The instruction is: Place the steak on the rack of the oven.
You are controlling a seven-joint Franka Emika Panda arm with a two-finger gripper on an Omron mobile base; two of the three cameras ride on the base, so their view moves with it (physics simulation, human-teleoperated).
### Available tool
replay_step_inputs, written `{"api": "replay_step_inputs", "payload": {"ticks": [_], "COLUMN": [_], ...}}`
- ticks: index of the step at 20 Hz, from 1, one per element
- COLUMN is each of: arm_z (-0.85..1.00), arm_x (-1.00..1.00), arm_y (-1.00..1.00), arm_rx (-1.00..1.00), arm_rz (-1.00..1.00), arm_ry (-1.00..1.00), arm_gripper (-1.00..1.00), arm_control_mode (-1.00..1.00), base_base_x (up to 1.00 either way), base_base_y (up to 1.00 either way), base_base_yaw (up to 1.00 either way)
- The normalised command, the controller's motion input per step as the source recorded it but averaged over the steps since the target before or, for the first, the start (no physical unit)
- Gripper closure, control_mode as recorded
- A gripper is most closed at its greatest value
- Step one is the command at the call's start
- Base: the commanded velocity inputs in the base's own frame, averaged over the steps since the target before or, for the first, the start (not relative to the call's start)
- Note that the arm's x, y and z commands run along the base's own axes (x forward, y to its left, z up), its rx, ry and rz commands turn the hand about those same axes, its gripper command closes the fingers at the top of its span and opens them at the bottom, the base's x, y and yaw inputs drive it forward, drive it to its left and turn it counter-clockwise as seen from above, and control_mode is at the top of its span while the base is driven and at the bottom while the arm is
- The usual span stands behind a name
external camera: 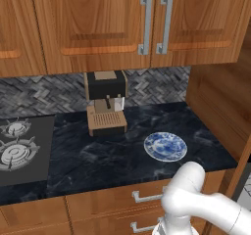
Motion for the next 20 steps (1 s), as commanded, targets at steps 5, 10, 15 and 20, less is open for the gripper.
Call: {"api": "replay_step_inputs", "payload": {"ticks": [5,10,15,20], "arm_z": [0.04,0.30,0.35,0.49], "arm_x": [0.00,-0.30,-0.52,-0.19], "arm_y": [0.00,0.19,0.97,1.00], "arm_rx": [0.00,-0.08,-0.23,-0.18], "arm_rz": [0.00,0.00,0.15,0.23], "arm_ry": [0.02,0.00,0.00,-0.01], "arm_gripper": [-1.00,-1.00,-1.00,-1.00], "arm_control_mode": [-1.00,-1.00,-1.00,-1.00], "base_base_x": [0.00,0.00,0.00,0.00], "base_base_y": [0.00,0.00,0.00,0.00], "base_base_yaw": [0.00,0.00,0.00,0.00]}}
